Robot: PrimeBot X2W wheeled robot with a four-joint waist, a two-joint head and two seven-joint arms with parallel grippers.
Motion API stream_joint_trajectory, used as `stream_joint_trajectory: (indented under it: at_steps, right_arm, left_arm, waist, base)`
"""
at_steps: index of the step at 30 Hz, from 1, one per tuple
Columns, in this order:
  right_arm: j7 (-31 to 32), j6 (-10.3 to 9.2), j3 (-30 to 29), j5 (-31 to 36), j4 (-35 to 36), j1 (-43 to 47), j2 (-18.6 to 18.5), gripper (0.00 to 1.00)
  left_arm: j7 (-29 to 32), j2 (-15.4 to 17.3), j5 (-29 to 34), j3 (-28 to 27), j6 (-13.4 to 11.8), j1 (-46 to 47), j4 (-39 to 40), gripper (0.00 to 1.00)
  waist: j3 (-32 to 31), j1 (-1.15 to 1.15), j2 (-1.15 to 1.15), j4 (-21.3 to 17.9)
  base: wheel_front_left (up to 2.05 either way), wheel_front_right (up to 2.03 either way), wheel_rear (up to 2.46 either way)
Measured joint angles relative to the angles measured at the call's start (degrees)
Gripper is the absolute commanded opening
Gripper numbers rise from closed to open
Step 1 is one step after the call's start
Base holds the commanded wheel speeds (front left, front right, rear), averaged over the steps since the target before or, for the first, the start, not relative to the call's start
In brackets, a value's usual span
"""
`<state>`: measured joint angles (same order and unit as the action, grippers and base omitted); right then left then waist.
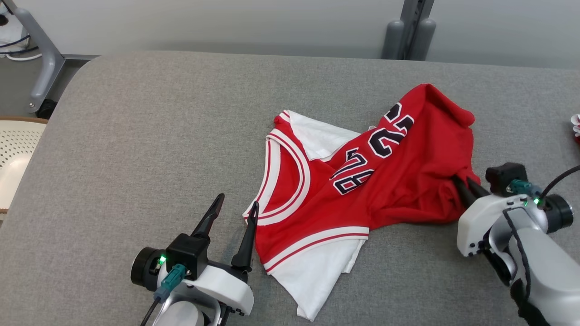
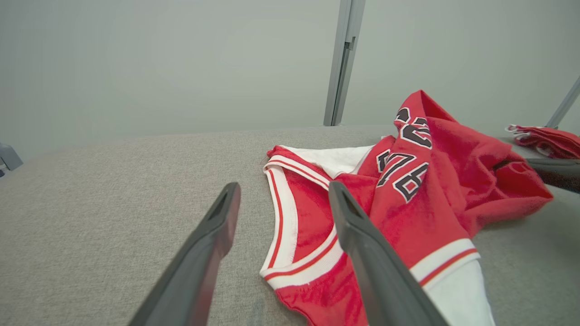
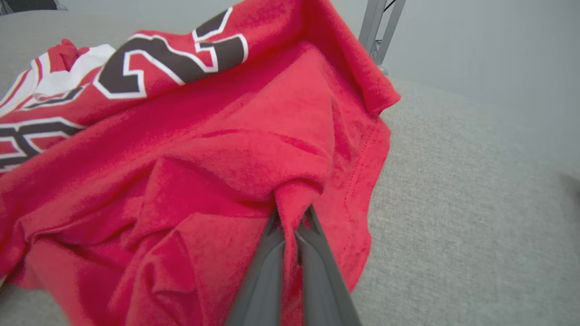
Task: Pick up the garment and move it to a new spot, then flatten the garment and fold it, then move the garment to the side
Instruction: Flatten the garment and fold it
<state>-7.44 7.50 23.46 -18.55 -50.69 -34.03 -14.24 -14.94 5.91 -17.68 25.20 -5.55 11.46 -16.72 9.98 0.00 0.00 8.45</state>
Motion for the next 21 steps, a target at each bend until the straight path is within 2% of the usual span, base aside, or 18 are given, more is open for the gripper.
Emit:
stream_joint_trajectory:
  at_steps: [10, 14, 21]
  right_arm:
    - [-2.78, 0.00, -0.55, 7.31, -0.59, -7.49, -3.32, 0.00]
    - [-5.04, 0.00, -1.07, 12.34, -0.54, -10.27, -4.79, 0.00]
    - [-6.81, 0.00, -3.34, 14.06, -1.98, -7.77, -3.33, 0.00]
  left_arm:
    - [-0.05, -0.26, -0.08, 0.31, 0.01, -0.35, -0.59, 1.00]
    - [-0.05, -0.27, -0.08, 0.42, 0.02, -0.39, -0.71, 1.00]
    - [-0.05, -0.47, -0.09, 0.56, 0.03, -0.45, -0.75, 1.00]
  waist:
    - [-1.44, 0.00, 0.00, -0.03]
    - [-1.63, 0.00, 0.00, -0.16]
    - [-1.39, 0.00, 0.00, -0.08]
  base:
    - [0.00, 0.00, 0.00]
    - [0.00, 0.00, 0.00]
    - [0.00, 0.00, 0.00]
